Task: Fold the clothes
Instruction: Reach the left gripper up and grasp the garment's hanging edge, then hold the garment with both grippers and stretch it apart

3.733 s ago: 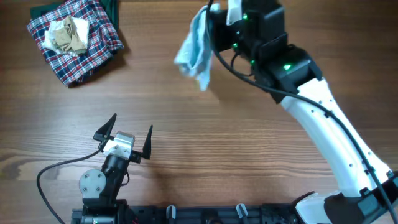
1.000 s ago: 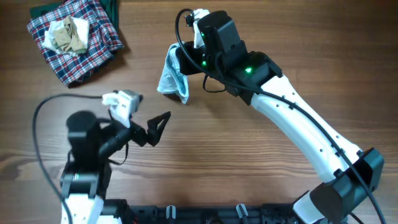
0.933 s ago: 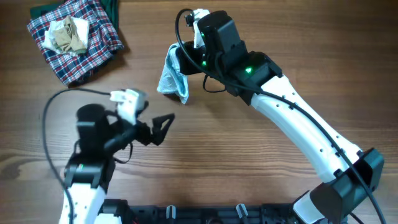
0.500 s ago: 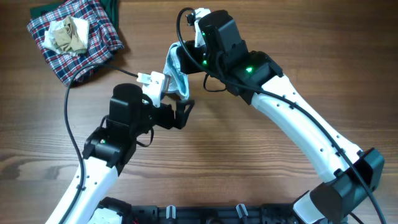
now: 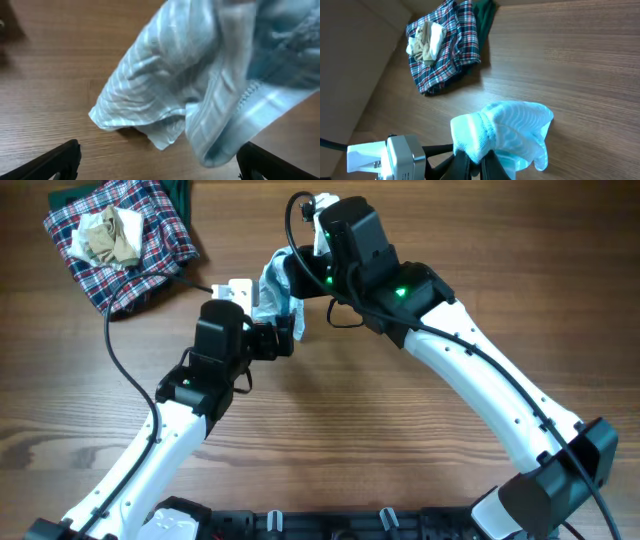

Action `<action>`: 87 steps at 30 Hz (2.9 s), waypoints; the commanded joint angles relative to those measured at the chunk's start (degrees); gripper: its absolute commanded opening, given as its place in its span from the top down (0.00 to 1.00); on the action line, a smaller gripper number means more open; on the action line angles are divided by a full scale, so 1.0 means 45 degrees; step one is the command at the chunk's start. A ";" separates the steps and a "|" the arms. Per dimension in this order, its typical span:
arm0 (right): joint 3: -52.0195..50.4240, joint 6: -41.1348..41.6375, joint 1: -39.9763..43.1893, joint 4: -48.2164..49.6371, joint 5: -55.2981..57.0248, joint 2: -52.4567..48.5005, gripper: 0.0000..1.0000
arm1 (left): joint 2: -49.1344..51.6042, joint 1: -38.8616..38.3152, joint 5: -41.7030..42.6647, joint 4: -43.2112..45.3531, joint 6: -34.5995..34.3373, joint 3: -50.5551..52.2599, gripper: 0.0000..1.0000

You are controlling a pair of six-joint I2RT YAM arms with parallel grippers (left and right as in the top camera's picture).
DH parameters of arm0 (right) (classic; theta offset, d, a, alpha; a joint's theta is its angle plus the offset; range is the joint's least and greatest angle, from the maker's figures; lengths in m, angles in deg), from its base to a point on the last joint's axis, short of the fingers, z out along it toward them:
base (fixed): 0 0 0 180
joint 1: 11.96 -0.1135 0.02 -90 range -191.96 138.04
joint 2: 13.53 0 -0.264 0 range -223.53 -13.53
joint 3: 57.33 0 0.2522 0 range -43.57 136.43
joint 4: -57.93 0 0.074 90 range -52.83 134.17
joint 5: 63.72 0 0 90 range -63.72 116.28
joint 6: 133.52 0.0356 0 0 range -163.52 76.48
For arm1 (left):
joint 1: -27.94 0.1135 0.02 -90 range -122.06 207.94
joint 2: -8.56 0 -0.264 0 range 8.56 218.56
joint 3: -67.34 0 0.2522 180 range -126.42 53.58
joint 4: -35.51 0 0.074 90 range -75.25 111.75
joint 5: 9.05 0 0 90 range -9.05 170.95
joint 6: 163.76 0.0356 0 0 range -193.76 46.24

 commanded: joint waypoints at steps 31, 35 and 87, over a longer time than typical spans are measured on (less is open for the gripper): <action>0.0209 0.0427 0.0068 0.0102 -0.0155 -0.0146 0.96 | 0.0510 -0.0058 0.2225 0.0695 -0.0262 -0.0238 0.80; 0.0209 0.0423 0.0068 0.0092 -0.0151 -0.0146 0.96 | 0.0515 -0.0058 0.2225 0.0865 -0.0257 -0.0238 0.96; 0.0214 0.0685 0.1447 -0.5945 0.3201 0.4804 0.96 | -0.6431 -0.4755 -0.0510 -0.4216 0.0209 -0.2093 0.96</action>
